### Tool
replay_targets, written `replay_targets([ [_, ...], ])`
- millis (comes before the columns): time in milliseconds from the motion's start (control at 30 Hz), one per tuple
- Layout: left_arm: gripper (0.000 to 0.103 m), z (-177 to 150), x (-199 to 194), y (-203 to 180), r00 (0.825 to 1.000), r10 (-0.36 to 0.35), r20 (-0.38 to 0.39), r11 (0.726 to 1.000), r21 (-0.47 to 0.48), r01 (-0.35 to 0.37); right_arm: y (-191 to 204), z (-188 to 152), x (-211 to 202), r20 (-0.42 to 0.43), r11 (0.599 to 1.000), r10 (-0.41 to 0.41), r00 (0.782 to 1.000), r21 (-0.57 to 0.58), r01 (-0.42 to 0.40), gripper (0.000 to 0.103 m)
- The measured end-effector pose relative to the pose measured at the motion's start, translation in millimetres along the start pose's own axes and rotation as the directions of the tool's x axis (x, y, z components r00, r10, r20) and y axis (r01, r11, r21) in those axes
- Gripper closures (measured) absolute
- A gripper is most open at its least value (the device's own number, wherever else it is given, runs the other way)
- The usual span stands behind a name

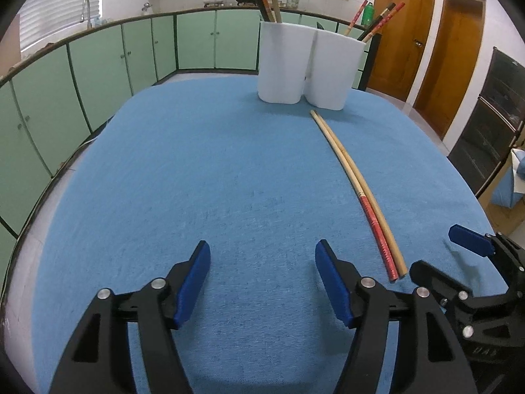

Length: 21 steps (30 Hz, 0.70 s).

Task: Organize utensils
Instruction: 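Move both tools back to the last two chopsticks on the mat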

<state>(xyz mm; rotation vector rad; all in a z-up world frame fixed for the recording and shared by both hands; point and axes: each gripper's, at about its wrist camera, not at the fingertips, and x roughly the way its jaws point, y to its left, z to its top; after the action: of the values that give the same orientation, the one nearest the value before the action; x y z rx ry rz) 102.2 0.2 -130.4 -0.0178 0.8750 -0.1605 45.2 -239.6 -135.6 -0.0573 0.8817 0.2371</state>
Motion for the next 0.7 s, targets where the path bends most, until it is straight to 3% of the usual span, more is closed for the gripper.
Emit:
replay_targets([
  [233,0.037,0,1,1,1.000,-0.001,-0.002,1.000,-0.007,0.001,8,1,12,-0.044,0.998,-0.047,0.998,-0.039,0.045,0.027],
  [500,0.037,0,1,2,1.000,0.000,-0.002,1.000,-0.011,0.000,-3,0,7,-0.025,0.997,-0.071,0.997,0.009,0.071,0.038],
  [567,0.037,0,2,1,1.000,0.004,-0.005,1.000,-0.007,-0.004,-1,0,8,-0.030,0.999,-0.035,0.999,0.008,0.036,0.043],
  [700,0.037,-1,1,1,1.000,0.008,-0.003,1.000,-0.003,-0.008,4,2,10,-0.026,1.000,-0.007,1.000,-0.006,0.007,0.063],
])
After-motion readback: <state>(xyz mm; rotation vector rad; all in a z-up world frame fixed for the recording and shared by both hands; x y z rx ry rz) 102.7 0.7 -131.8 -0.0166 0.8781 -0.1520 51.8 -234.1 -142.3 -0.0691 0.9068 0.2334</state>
